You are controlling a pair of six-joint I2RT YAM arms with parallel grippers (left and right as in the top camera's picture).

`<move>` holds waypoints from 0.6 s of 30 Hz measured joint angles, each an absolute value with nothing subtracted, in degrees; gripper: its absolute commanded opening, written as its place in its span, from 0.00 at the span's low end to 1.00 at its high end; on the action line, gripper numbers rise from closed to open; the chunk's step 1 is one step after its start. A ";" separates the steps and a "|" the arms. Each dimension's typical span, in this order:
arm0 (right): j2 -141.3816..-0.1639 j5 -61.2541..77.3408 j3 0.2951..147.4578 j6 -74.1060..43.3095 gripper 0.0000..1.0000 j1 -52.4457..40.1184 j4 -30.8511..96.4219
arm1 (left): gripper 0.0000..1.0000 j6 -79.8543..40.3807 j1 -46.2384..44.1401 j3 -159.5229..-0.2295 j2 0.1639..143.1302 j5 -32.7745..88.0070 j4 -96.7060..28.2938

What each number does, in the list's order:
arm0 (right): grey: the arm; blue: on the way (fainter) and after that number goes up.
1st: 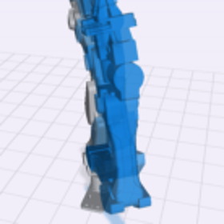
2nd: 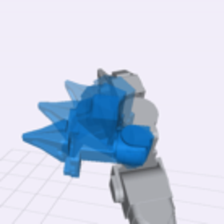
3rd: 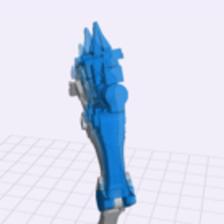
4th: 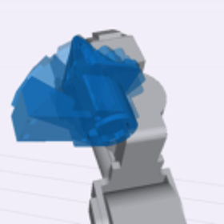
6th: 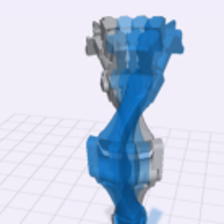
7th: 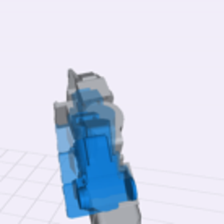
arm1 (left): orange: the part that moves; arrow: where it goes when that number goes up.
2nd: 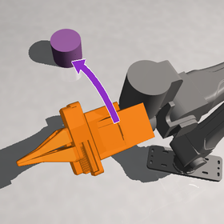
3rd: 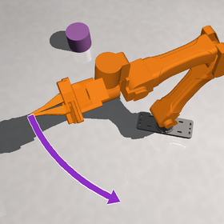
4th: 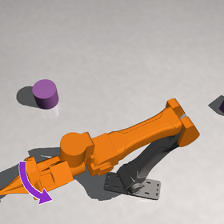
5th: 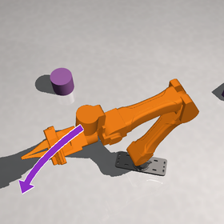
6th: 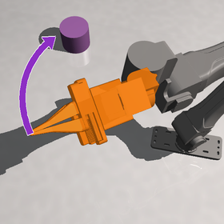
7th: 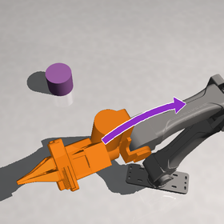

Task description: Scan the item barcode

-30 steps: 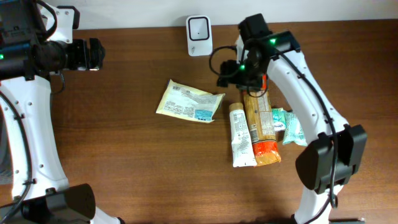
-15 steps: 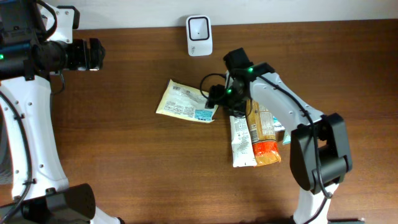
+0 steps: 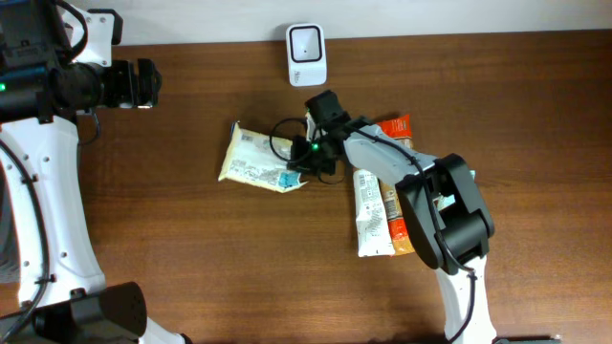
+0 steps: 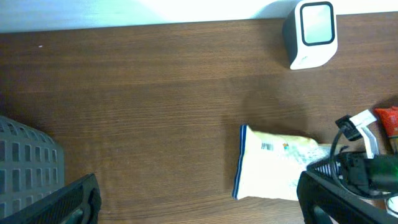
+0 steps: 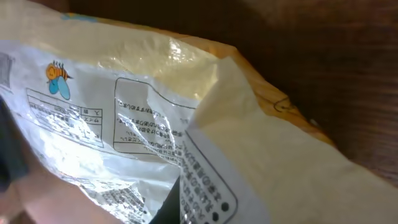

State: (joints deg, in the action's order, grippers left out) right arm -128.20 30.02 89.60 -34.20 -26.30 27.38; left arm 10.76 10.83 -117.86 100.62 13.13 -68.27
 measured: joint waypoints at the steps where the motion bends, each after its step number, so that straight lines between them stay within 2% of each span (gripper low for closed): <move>1: -127.33 32.88 88.84 -31.38 0.04 -25.08 27.70 | 0.99 10.76 10.83 -117.86 100.62 13.13 -68.25; 4: -112.01 42.89 87.72 -23.66 0.04 -18.70 28.27 | 0.99 10.76 10.83 -117.86 100.62 13.13 -68.27; 7: -102.43 52.93 87.90 -20.78 0.04 -13.78 27.77 | 0.99 10.76 10.83 -117.86 100.62 13.13 -68.27; 11: -101.75 59.90 87.90 -19.27 0.04 -9.65 28.23 | 0.99 10.76 10.83 -117.86 100.62 13.13 -68.27; 13: -101.75 52.66 87.90 -18.76 0.04 -9.98 28.21 | 0.99 10.76 10.83 -117.86 100.62 13.13 -68.25; 15: -101.78 37.60 87.90 -16.16 0.04 -11.53 27.83 | 0.99 10.76 10.83 -117.86 100.62 13.13 -68.27; 17: -101.95 13.98 87.83 -9.43 0.04 -16.19 23.79 | 0.99 10.76 10.83 -117.86 100.62 13.13 -68.29; 18: -102.61 2.74 87.72 -3.42 0.04 -18.98 17.67 | 0.99 10.76 10.83 -117.86 100.62 13.10 -68.29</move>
State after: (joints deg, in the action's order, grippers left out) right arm -102.61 2.74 87.72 -3.42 -18.98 17.67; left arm 10.76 10.83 -117.86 100.62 13.10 -68.29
